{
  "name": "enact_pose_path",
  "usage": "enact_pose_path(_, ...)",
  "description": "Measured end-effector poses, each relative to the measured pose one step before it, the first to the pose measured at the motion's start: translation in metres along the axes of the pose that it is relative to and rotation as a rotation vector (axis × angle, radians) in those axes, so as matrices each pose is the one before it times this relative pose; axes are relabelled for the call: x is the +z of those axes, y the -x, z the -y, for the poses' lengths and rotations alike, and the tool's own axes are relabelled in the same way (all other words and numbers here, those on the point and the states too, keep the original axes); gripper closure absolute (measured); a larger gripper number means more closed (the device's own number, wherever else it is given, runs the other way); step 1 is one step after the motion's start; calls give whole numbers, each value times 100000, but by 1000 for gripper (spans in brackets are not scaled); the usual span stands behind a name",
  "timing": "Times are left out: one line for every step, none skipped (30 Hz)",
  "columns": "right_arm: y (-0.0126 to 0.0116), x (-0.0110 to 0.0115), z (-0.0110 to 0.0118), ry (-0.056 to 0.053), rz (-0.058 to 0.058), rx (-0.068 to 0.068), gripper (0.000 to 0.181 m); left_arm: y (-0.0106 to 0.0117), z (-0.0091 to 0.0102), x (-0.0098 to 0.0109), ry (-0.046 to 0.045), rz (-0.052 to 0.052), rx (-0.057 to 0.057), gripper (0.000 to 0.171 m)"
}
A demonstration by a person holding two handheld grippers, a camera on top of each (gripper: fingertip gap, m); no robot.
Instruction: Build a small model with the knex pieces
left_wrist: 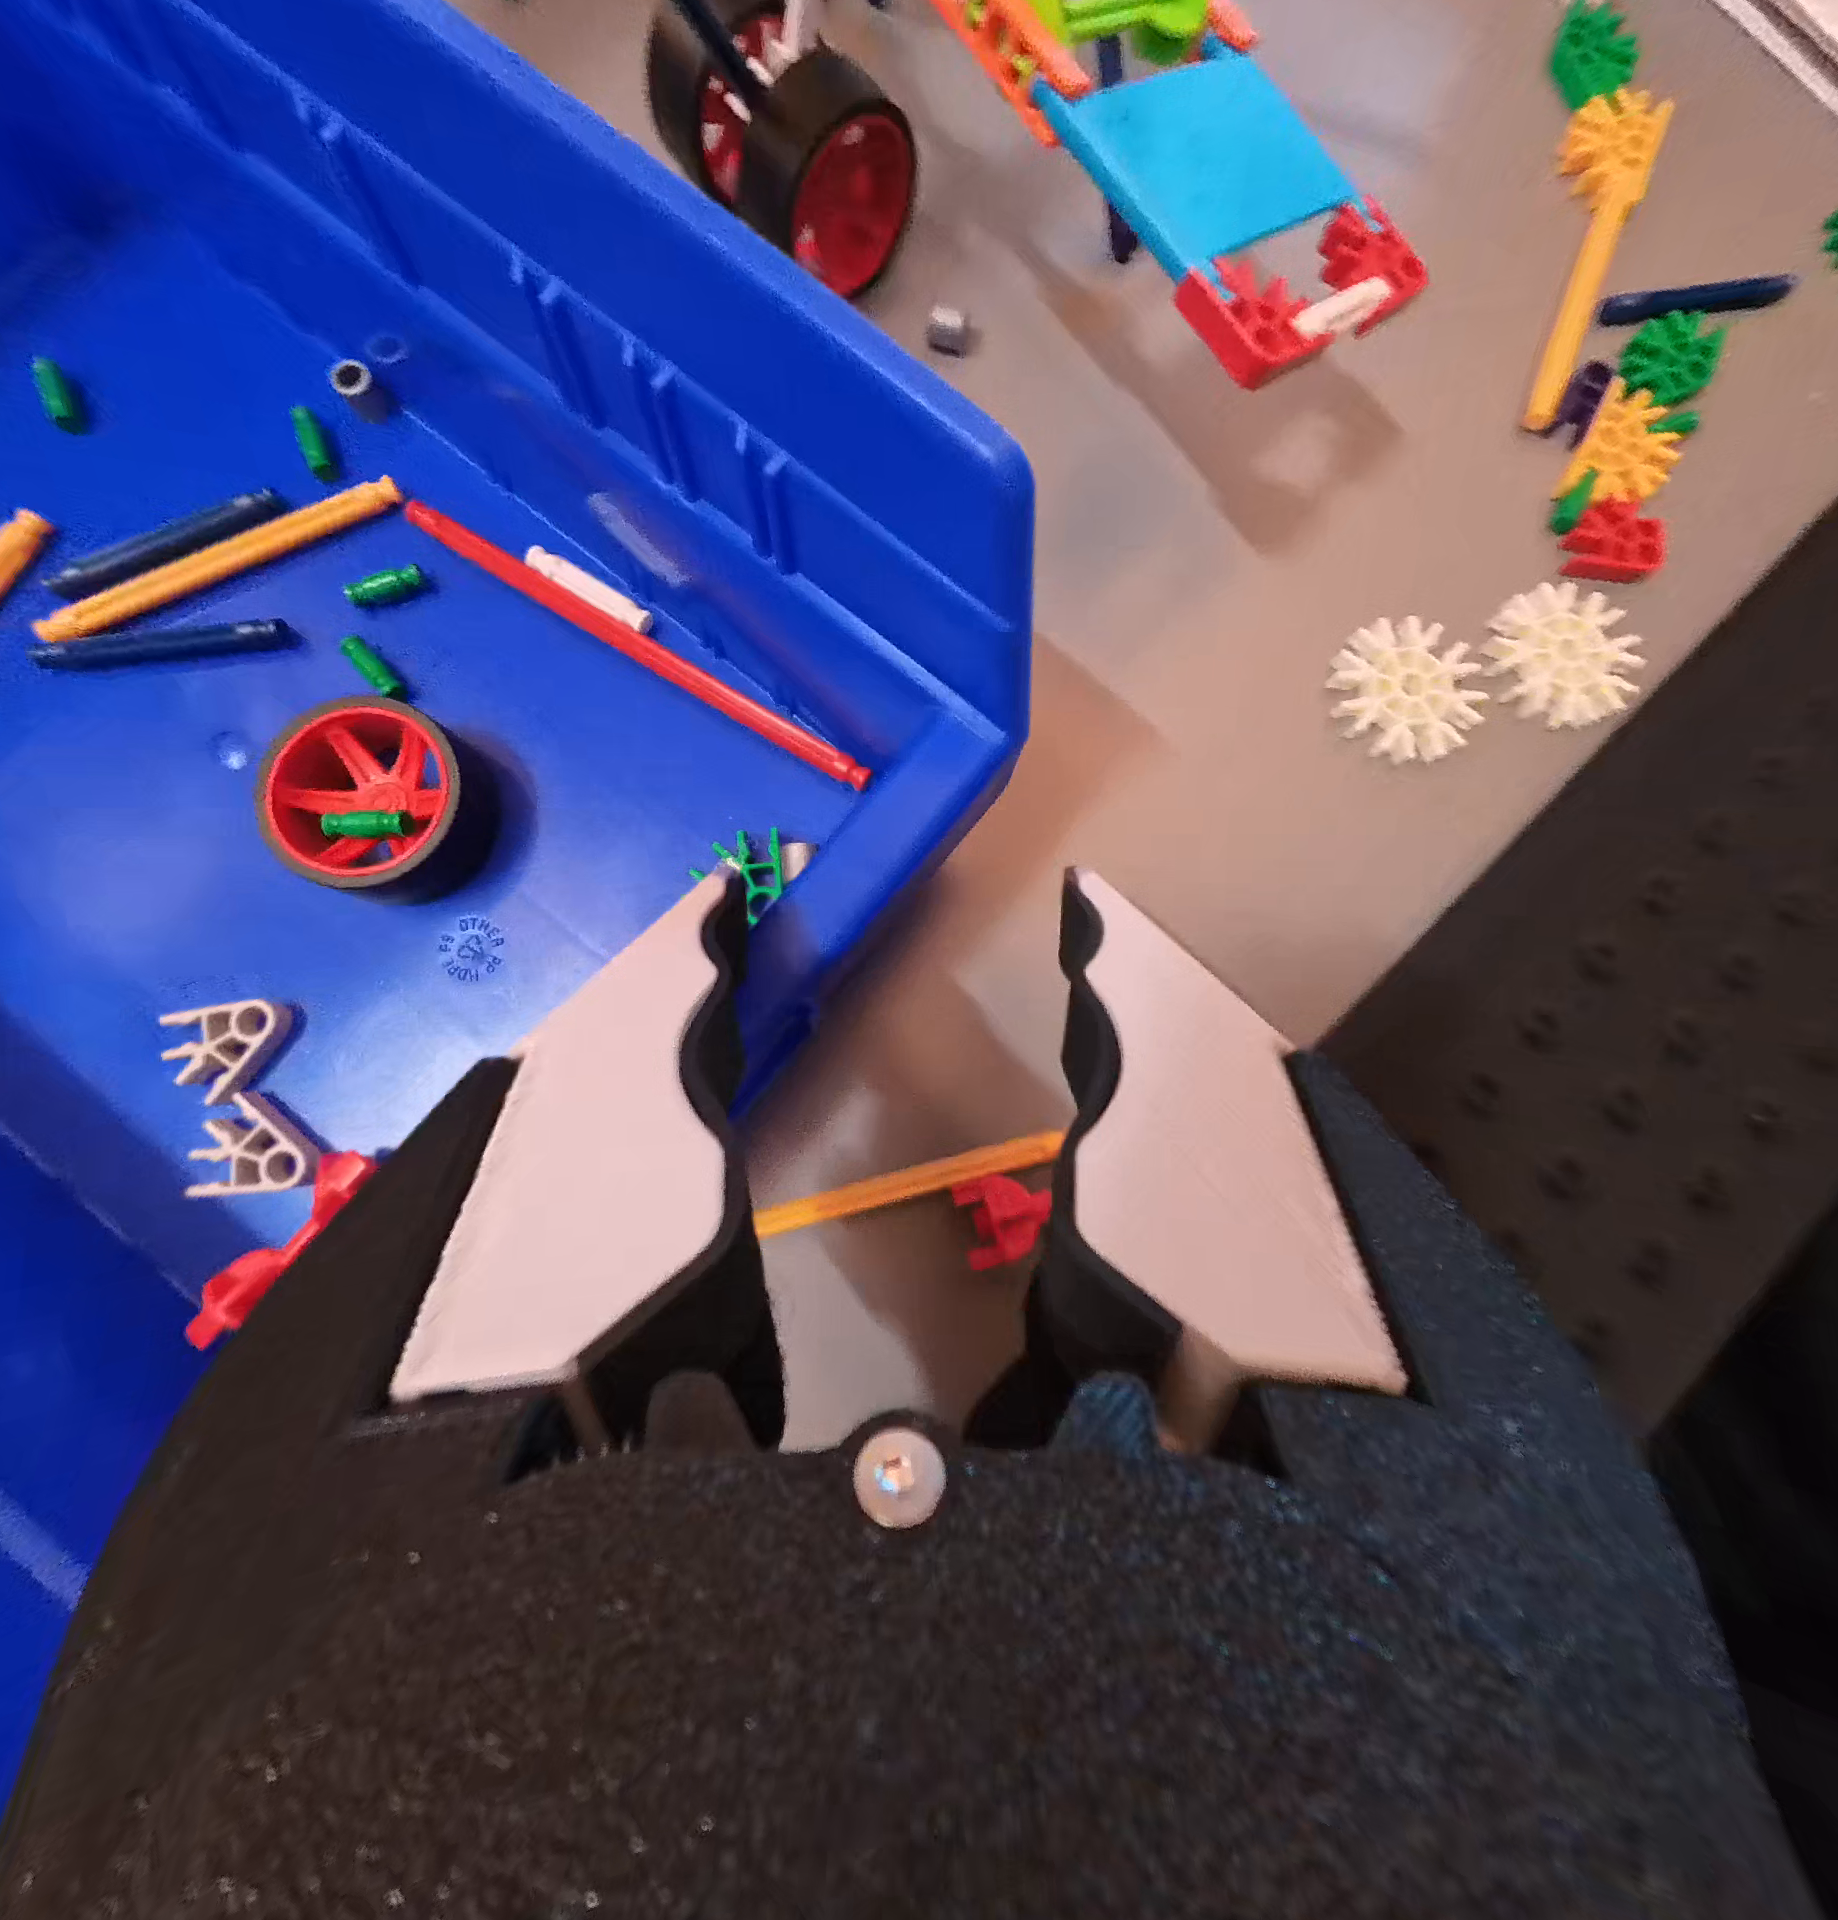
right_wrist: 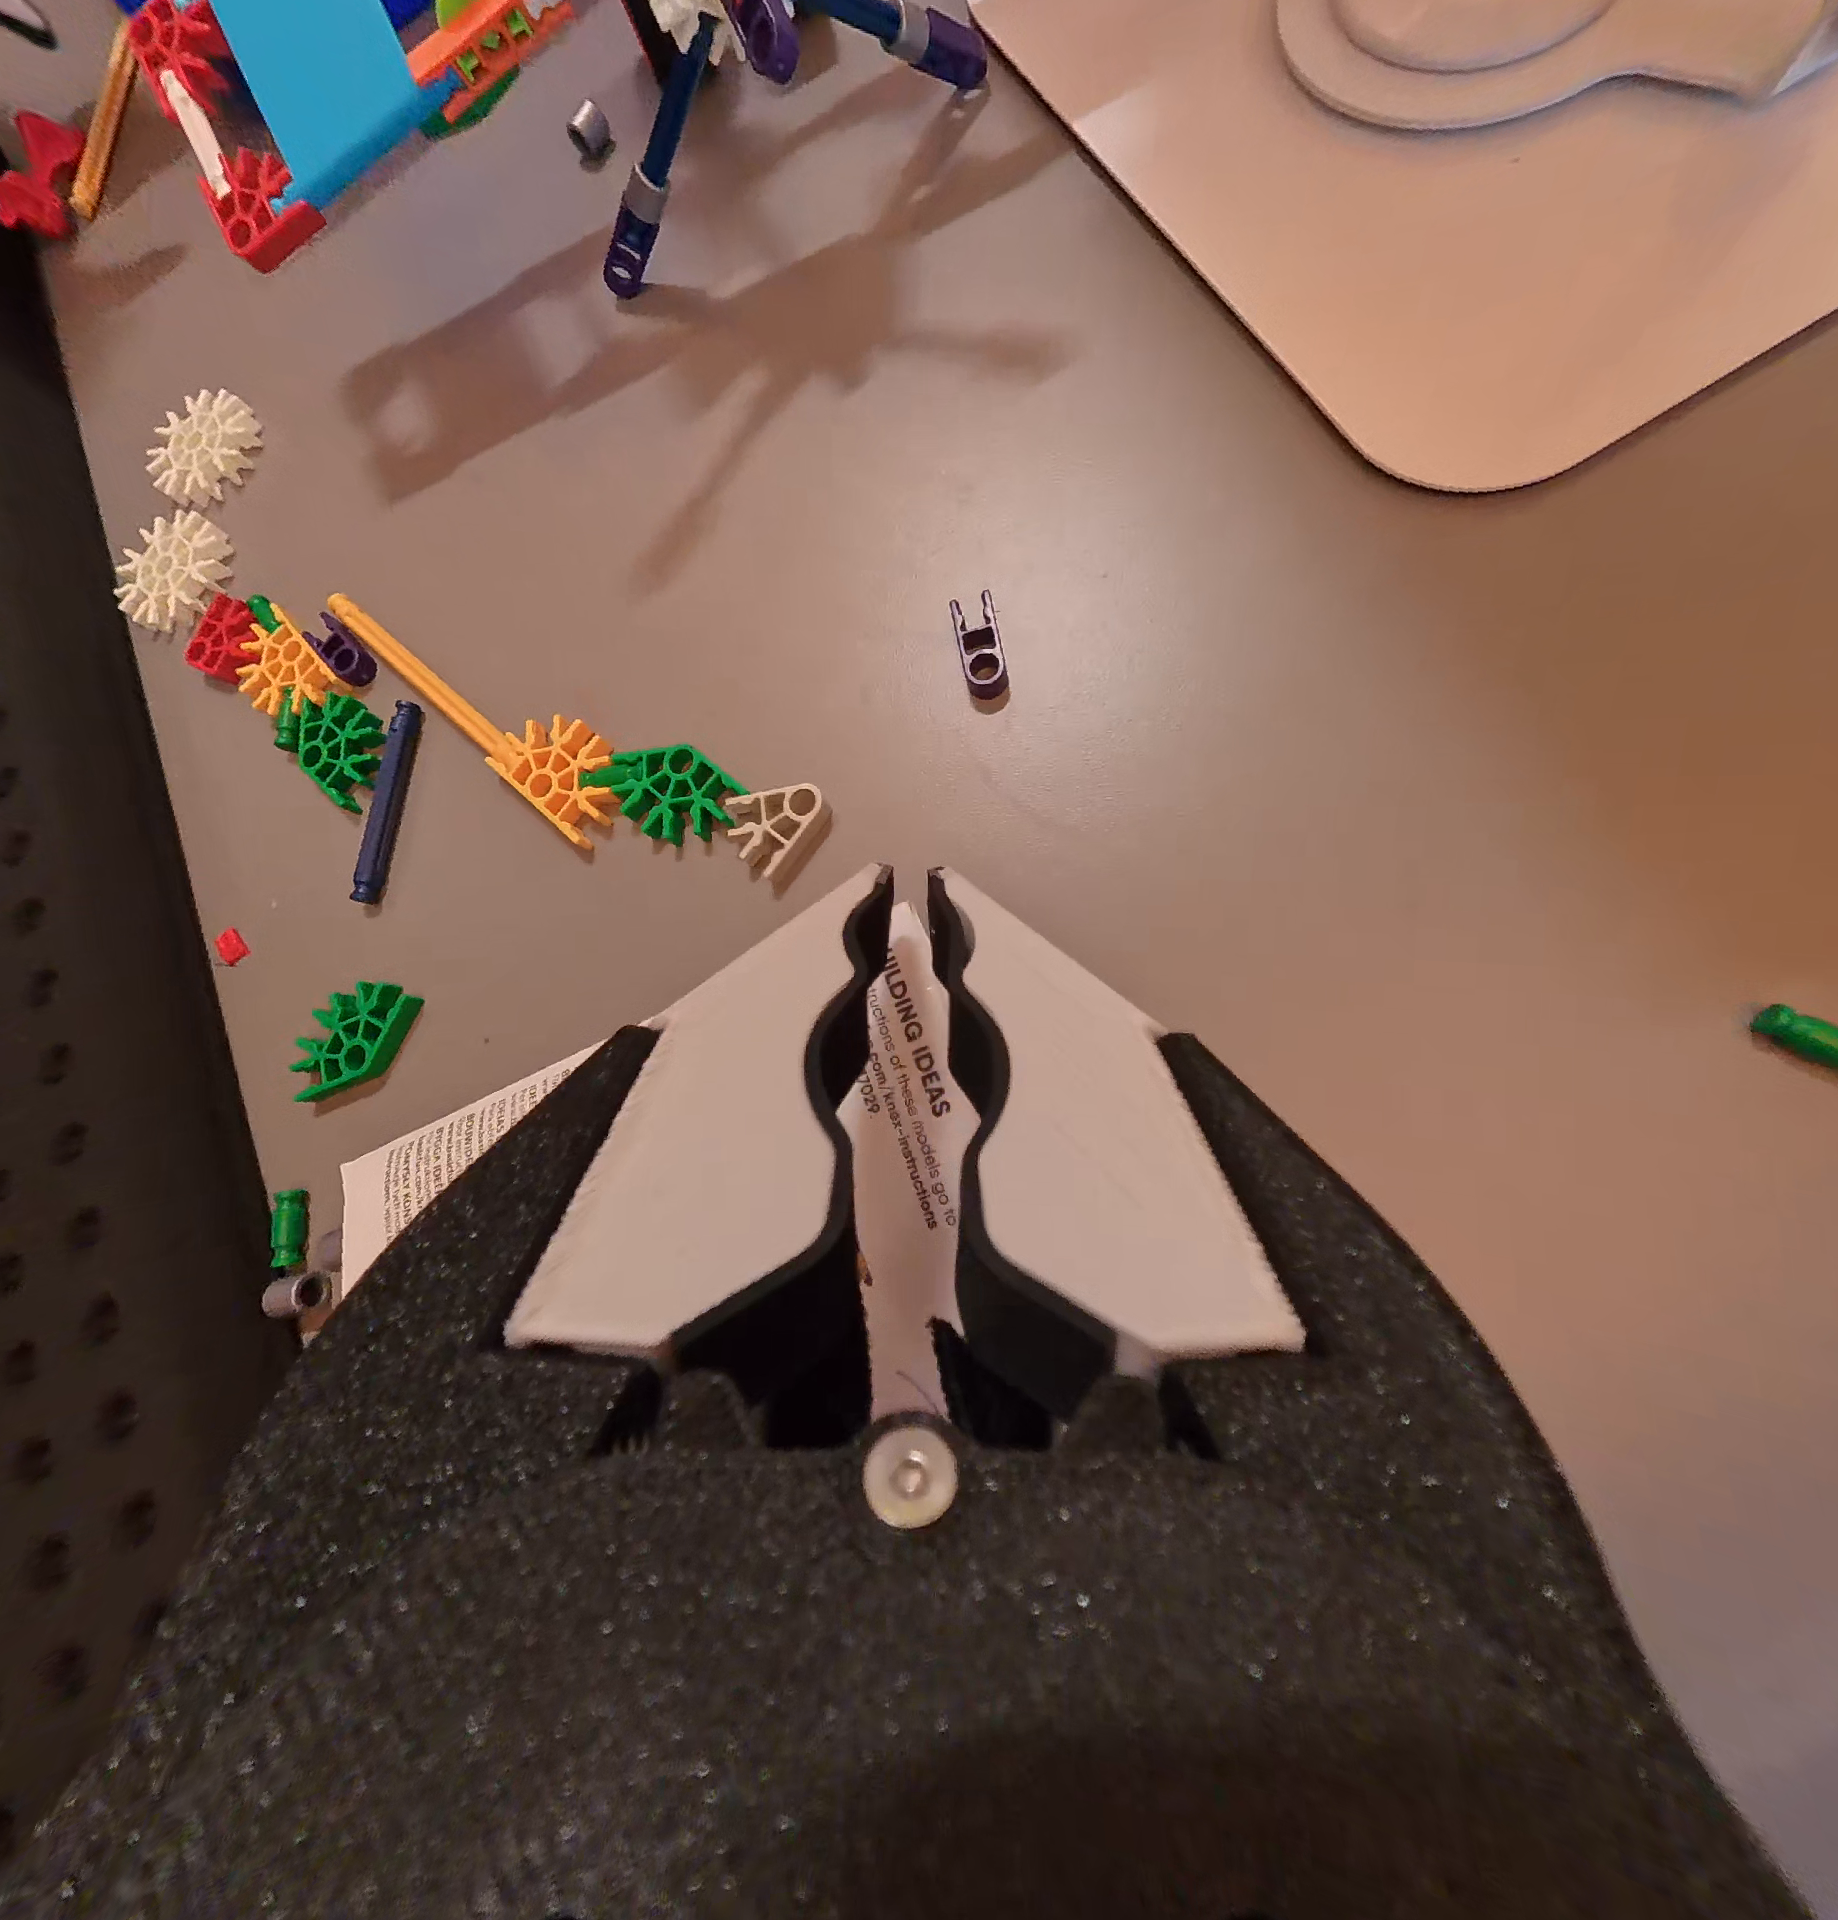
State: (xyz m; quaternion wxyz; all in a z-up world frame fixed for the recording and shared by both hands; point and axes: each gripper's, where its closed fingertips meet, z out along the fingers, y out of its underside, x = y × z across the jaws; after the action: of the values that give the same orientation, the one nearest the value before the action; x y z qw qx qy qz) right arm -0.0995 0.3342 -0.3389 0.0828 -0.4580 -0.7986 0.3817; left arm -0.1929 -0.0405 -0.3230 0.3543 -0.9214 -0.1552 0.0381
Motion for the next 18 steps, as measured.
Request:
enact_pose_path(-81,-33,-35,-81,-205,254,175,-434,31,-290,904,-2187,1021,117)
enact_pose_path(-105,-48,-28,-122,-256,218,175,-307,641,-496,-2375,-1972,698,123)
enact_pose_path(-120,-56,-29,-157,-249,214,175,74,999,-634,-3801,-355,191,123)
enact_pose_path(-129,-40,-34,-190,-216,288,175,455,936,-632,-2591,1533,496,125)
enact_pose_path(-140,-34,-16,-285,-246,379,175,1073,897,-570,-1684,4983,1233,129)
enact_pose_path(-129,-27,14,-398,-150,397,175,1451,903,-393,-1167,6384,687,129)
enact_pose_path(-98,6,26,-404,-59,318,175,1458,769,-97,-194,5548,33,129)
enact_pose_path(-105,10,34,-273,-141,274,175,1373,635,213,655,4387,-982,129)
enact_pose_path(-76,29,40,-237,-140,230,175,1179,636,485,769,2777,-2277,129)
enact_pose_path(-1,45,73,-282,151,75,175,1037,636,671,878,2163,-1720,129)
enact_pose_path(50,65,90,-217,337,-106,175,944,493,861,1557,1685,-904,131)
enact_pose_path(65,85,72,-92,217,-265,175,1145,159,1003,2953,2402,-2032,133)
enact_pose_path(84,95,80,-27,179,-414,175,1132,-120,1069,4040,2447,-1739,134)
enact_pose_path(117,97,70,-37,189,-527,175,1091,-318,1114,4632,2608,-1078,139)
enact_pose_path(117,59,58,-53,108,-627,175,939,-682,1176,6449,1672,-1119,139)
enact_pose_path(137,26,47,-61,98,-703,175,507,-520,1099,4877,-754,-1779,139)
enact_pose_path(130,-10,29,-207,166,-681,175,227,-342,1013,3333,-2349,-2515,142)
enact_pose_path(120,-45,52,-431,275,-512,175,148,-760,971,5338,-2290,-2572,142)
